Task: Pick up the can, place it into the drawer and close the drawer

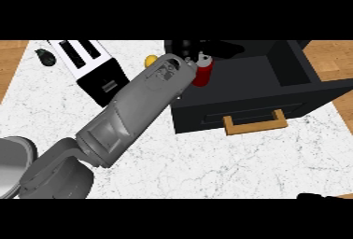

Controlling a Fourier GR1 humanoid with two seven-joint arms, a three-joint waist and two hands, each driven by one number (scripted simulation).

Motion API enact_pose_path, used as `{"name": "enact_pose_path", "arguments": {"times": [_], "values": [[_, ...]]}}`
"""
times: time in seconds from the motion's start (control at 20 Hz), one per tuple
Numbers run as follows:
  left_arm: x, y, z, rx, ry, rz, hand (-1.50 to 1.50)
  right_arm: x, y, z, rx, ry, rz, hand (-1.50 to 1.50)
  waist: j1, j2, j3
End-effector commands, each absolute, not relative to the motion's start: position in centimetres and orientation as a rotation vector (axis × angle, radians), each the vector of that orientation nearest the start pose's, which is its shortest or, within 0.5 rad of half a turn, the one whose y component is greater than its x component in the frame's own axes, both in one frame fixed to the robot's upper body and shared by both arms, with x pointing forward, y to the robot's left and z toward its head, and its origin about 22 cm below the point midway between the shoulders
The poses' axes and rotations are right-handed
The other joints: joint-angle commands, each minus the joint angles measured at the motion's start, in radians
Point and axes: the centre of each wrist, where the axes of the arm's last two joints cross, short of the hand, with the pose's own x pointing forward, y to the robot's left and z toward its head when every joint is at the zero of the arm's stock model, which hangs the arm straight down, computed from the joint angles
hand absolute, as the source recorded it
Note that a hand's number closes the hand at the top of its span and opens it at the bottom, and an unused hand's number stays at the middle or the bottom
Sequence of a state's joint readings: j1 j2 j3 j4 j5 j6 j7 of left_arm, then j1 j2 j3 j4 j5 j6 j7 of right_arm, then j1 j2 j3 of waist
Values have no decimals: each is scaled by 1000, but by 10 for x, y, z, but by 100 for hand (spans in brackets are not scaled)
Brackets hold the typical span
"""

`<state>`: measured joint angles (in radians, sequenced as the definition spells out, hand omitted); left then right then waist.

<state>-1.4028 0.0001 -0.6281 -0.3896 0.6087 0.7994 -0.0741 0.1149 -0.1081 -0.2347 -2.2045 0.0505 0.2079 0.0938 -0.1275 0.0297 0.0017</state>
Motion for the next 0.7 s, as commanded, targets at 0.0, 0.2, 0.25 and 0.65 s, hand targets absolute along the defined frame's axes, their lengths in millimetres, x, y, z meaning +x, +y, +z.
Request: {"name": "enact_pose_path", "arguments": {"times": [0.0, 0.2, 0.25, 0.65], "values": [[422, -9, 159, 267, -1754, -116, -150, 176, -284, 144, -397, -1995, 322, -150, 18, -2, -1], [423, -15, 176, 234, -1777, -77, -150, 181, -277, 146, -435, -2030, 435, -150, 25, -1, 0], [423, -14, 175, 209, -1780, -86, -150, 185, -269, 148, -456, -2039, 457, -150, 36, -2, -1], [421, -25, 198, 228, -1820, -31, -150, 199, -266, 147, -741, -1947, 726, -150, 72, -14, 0]]}}
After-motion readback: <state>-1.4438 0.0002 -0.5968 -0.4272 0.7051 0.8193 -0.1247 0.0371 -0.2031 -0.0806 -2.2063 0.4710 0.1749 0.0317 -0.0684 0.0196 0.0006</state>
